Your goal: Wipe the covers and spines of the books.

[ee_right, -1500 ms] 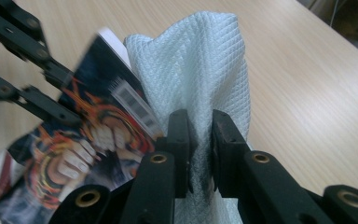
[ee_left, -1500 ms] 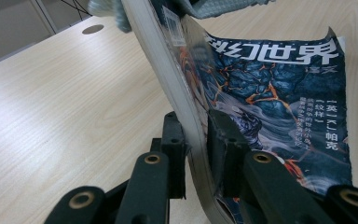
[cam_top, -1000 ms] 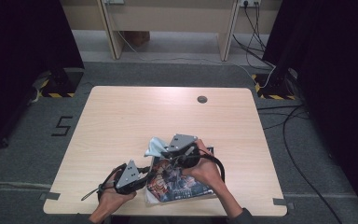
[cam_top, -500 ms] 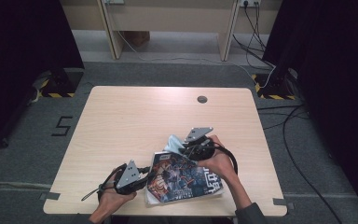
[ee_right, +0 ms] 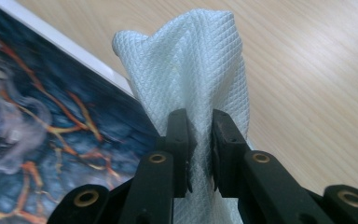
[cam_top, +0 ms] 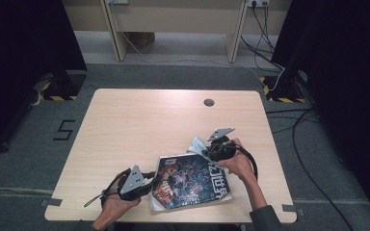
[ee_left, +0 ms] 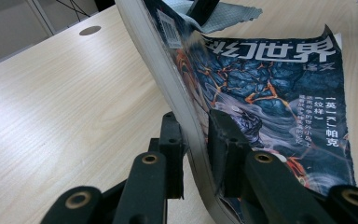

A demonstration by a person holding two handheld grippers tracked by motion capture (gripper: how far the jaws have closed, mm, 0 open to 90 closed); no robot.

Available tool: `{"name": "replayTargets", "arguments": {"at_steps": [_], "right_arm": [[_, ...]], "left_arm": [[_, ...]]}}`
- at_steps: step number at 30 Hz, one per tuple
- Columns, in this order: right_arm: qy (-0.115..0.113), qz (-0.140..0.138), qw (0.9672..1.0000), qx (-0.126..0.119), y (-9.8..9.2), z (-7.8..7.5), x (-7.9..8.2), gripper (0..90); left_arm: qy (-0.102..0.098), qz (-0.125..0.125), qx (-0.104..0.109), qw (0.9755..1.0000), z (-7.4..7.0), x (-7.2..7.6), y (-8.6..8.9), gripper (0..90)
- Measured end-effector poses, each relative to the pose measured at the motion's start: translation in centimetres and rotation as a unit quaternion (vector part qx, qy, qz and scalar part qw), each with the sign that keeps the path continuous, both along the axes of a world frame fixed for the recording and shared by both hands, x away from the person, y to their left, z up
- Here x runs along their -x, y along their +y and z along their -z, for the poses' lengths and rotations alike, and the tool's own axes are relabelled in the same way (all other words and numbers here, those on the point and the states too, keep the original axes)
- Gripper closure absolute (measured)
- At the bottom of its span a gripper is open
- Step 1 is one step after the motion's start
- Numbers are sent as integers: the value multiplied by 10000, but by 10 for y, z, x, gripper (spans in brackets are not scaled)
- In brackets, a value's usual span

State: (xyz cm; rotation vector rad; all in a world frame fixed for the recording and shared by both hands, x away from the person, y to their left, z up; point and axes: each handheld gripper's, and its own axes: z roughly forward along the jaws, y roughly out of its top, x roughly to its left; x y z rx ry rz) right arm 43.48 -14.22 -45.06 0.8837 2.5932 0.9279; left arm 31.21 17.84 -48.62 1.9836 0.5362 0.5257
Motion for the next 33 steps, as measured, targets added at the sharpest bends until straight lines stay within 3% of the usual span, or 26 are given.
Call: {"name": "replayTargets", "arguments": {"at_steps": [7,13,17,22,25,29,33], "right_arm": [[94,455,9986,238,-23,14,-11,796],[286,810,9958,307,-43,29,-18,797],[331,880,9952,266,-48,31,-19,797],[225,874,9955,286,-48,24,-17,799],[90,917,9956,178,-52,12,-14,799],[-135,1008,9948,20,-62,-5,-10,799],[-301,1145,9929,77,-78,-13,-4,798]], "left_arm": [[-31,22,38,10000,-1,1,0,759],[-35,21,41,10000,-1,1,0,759],[-24,16,47,10000,-1,1,0,758],[-10,11,69,10000,-1,0,1,758],[-9,3,76,10000,-1,1,1,758],[-7,8,77,10000,-1,0,1,758],[-13,1,90,10000,-1,1,1,757]]}}
